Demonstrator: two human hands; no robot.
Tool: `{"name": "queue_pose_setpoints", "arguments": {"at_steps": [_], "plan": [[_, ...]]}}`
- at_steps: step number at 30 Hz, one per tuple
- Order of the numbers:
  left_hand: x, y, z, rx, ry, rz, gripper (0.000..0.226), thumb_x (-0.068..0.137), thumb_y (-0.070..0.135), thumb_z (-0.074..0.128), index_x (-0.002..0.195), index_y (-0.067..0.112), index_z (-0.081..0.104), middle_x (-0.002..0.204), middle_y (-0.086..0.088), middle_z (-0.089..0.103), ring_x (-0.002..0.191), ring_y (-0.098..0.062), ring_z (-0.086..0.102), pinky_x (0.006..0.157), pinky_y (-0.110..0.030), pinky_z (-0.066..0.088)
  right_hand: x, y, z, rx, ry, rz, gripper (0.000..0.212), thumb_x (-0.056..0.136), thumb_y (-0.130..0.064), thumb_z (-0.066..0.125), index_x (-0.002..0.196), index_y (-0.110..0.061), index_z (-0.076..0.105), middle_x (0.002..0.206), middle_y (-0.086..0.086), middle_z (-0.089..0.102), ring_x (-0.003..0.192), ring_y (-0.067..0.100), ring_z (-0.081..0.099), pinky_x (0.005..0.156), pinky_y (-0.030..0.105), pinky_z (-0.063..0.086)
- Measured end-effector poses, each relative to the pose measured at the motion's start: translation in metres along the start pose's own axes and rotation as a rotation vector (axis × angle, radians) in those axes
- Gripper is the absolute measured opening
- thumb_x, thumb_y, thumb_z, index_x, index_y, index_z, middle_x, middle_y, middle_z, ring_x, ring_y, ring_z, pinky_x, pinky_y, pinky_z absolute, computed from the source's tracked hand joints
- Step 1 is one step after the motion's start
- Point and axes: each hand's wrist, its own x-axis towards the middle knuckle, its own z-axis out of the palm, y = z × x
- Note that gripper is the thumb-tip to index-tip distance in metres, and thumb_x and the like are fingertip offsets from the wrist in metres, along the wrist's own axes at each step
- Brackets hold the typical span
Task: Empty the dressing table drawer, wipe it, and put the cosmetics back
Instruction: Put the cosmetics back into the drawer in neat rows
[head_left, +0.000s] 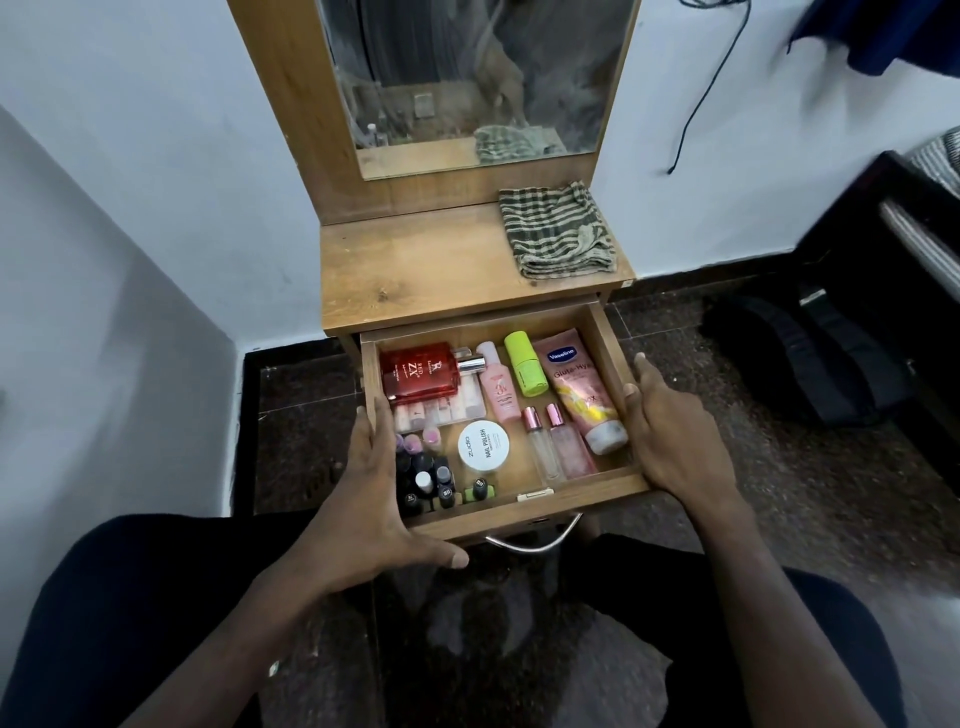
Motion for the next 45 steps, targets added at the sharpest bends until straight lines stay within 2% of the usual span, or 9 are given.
{"name": "queue_pose_setpoints", "arguments": {"at_steps": [5, 8, 10, 13, 17, 21, 27, 34, 45], "plan": [[-0.002, 0.000, -0.006, 0.163, 0.052, -0.039, 0.179, 0.036, 0.097, 0.078, 0.152, 0.036, -0.044, 0.166, 0.016, -0.040, 0.160, -0.010, -0.017, 0.129, -0.051, 0.024, 0.003, 0.001, 0.005, -0.021, 0.012, -0.007, 0.049, 0.110, -0.035, 0.040, 0.158, -0.022, 0.039, 0.114, 0.012, 0.073, 0.103, 0.036, 0.069, 0.089, 0.048, 0.053], [-0.004, 0.005, -0.009, 0.253, 0.122, -0.010, 0.176, 0.039, 0.100, 0.073, 0.157, 0.031, -0.038, 0.165, 0.020, -0.040, 0.163, -0.013, -0.005, 0.121, -0.053, 0.035, 0.010, 0.004, 0.009, 0.035, 0.156, -0.095, 0.039, 0.105, -0.026, 0.050, 0.142, -0.014, 0.058, 0.128, 0.008, 0.070, 0.117, 0.030, 0.066, 0.099, 0.043, 0.051], [-0.002, 0.007, -0.010, 0.281, 0.204, 0.042, 0.174, 0.040, 0.100, 0.072, 0.162, 0.029, -0.029, 0.170, 0.017, -0.029, 0.163, -0.014, 0.000, 0.123, -0.050, 0.034, 0.016, 0.005, 0.009, 0.086, 0.237, -0.196, 0.036, 0.102, -0.025, 0.056, 0.134, -0.010, 0.064, 0.135, 0.009, 0.067, 0.127, 0.028, 0.062, 0.107, 0.039, 0.046], [0.007, 0.004, -0.014, 0.349, 0.302, 0.115, 0.168, 0.043, 0.104, 0.066, 0.168, 0.024, -0.013, 0.176, 0.009, -0.008, 0.162, -0.015, 0.003, 0.128, -0.048, 0.024, 0.021, 0.007, 0.001, 0.138, 0.233, -0.429, 0.049, 0.098, -0.044, 0.061, 0.134, -0.011, 0.067, 0.143, 0.006, 0.064, 0.132, 0.022, 0.058, 0.111, 0.042, 0.045], [0.022, 0.003, -0.023, 0.465, 0.341, 0.146, 0.166, 0.047, 0.109, 0.057, 0.168, 0.017, -0.011, 0.177, 0.006, -0.013, 0.163, -0.013, -0.008, 0.131, -0.045, 0.012, 0.026, 0.013, -0.003, 0.035, 0.095, -0.751, 0.082, 0.081, -0.071, 0.076, 0.144, -0.021, 0.060, 0.158, -0.007, 0.050, 0.144, 0.015, 0.048, 0.117, 0.054, 0.035], [0.037, 0.002, -0.031, 0.554, 0.375, 0.171, 0.164, 0.051, 0.111, 0.050, 0.168, 0.012, -0.008, 0.177, 0.001, -0.012, 0.163, -0.014, -0.011, 0.132, -0.046, 0.008, 0.037, 0.009, 0.000, 0.002, 0.118, -0.748, 0.103, 0.070, -0.080, 0.079, 0.151, -0.022, 0.054, 0.164, -0.006, 0.042, 0.151, 0.014, 0.040, 0.122, 0.053, 0.031], [0.070, -0.003, -0.047, 0.648, 0.381, 0.192, 0.159, 0.054, 0.114, 0.038, 0.169, 0.014, -0.006, 0.178, 0.000, -0.008, 0.164, -0.016, -0.009, 0.133, -0.051, 0.010, 0.058, 0.001, 0.005, 0.106, 0.163, -0.695, 0.108, 0.067, -0.070, 0.088, 0.153, -0.016, 0.052, 0.165, -0.001, 0.042, 0.152, 0.016, 0.040, 0.127, 0.048, 0.029], [0.101, -0.004, -0.064, 0.684, 0.471, 0.261, 0.136, 0.069, 0.107, 0.038, 0.169, 0.018, 0.013, 0.176, 0.003, 0.015, 0.163, -0.014, 0.013, 0.133, -0.042, 0.011, 0.080, -0.013, 0.019, 0.078, 0.264, -0.691, 0.088, 0.078, -0.051, 0.089, 0.149, -0.012, 0.055, 0.160, 0.004, 0.049, 0.147, 0.025, 0.045, 0.121, 0.049, 0.038], [0.127, -0.029, -0.055, 0.614, 0.766, 0.410, 0.073, 0.100, 0.059, 0.062, 0.159, 0.018, 0.046, 0.163, 0.001, 0.047, 0.152, -0.018, 0.042, 0.123, -0.041, 0.035, 0.104, -0.043, 0.041, -0.040, 0.478, -0.614, 0.062, 0.082, -0.034, 0.087, 0.136, -0.014, 0.065, 0.149, 0.010, 0.054, 0.136, 0.035, 0.049, 0.116, 0.044, 0.040]]}}
